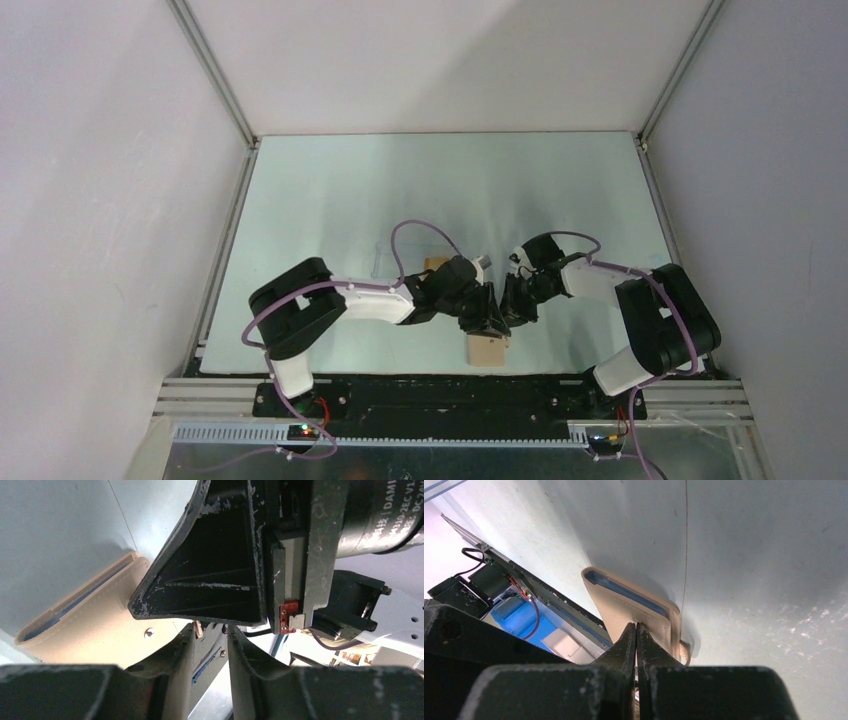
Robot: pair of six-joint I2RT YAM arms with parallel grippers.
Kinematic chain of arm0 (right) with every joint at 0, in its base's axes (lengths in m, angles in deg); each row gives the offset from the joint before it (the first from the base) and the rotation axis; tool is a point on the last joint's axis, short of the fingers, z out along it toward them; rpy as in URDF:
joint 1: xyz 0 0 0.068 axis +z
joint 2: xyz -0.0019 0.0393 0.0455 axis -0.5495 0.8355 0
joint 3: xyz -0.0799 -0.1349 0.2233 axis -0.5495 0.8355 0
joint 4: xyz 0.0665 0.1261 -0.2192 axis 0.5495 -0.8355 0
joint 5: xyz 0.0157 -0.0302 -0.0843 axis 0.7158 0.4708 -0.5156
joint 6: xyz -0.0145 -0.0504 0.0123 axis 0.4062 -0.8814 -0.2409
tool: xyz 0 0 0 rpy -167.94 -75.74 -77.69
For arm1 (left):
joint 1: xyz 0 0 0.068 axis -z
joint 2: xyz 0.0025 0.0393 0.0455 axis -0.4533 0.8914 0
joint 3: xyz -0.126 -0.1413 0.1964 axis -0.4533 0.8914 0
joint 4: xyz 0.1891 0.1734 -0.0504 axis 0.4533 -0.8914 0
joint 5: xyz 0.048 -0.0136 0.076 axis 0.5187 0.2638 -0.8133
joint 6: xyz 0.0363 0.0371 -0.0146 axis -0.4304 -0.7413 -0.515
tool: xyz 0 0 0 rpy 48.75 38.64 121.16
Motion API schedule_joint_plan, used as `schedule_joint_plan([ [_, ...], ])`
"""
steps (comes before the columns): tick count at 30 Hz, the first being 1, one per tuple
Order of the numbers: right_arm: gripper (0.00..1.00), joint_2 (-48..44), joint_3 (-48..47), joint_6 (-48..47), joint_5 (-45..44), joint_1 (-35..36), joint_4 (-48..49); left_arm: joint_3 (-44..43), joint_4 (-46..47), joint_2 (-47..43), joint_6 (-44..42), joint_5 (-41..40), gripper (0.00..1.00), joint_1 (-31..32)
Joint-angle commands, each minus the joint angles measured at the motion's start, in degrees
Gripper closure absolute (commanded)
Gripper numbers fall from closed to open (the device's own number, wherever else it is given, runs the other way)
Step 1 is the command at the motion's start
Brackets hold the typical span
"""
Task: Put the credit cards into the card holder
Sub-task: Close the card holder at the center of the board.
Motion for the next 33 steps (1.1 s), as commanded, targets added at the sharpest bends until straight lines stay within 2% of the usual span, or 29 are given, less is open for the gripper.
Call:
schedule_joint_plan([
  [1, 1.00, 2.2, 0.5, -1.1, -6.4, 0.3, 0.5, -2.3, 1.4, 1.2, 0.7, 0.2, 0.67, 0.5],
  [6, 1.00, 2.4, 0.4, -1.1, -6.3, 0.3, 0.5, -1.6, 1.4, 1.3, 0.7, -0.5, 0.75, 0.4],
  [8, 1.00, 2.4, 0.4, -1.1, -6.1, 0.3, 0.5, -1.3, 1.3, 1.3, 0.8, -0.7, 0.81, 0.5],
  [12, 1.00, 2.4, 0.4, -1.1, -6.1, 0.2, 0.5, -0.8, 1.4, 1.1, 0.7, -1.1, 0.99, 0.5],
  [13, 1.00, 2.5, 0.4, -1.1, -6.1, 0.3, 0.5, -0.7, 1.3, 1.0, 0.5, -1.2, 0.99, 0.5],
  [17, 1.00, 2.5, 0.4, -1.2, -6.2, 0.2, 0.4, -0.4, 1.2, 0.9, 0.5, -1.1, 1.00, 0.5],
  [19, 1.00, 2.5, 0.4, -1.2, -6.2, 0.3, 0.4, -0.3, 0.9, 0.7, 0.4, -1.2, 0.93, 0.5],
  [22, 1.00, 2.5, 0.4, -1.2, -6.1, 0.3, 0.5, 0.1, 0.2, 0.1, 0.4, -2.0, 0.76, 0.5],
  [25, 1.00, 2.6, 0.4, -1.3, -6.0, 0.3, 0.5, -0.3, -1.0, 0.0, -0.1, -2.6, 0.71, 0.7],
  [28, 1.00, 2.7, 0.4, -1.2, -5.9, 0.3, 0.5, -1.1, -2.8, 1.0, -0.3, -2.9, 0.72, 0.8],
  [33, 1.00, 2.9, 0.4, -1.3, -5.9, 0.2, 0.5, -1.6, -3.5, 1.3, -0.3, -3.7, 0.84, 0.8],
])
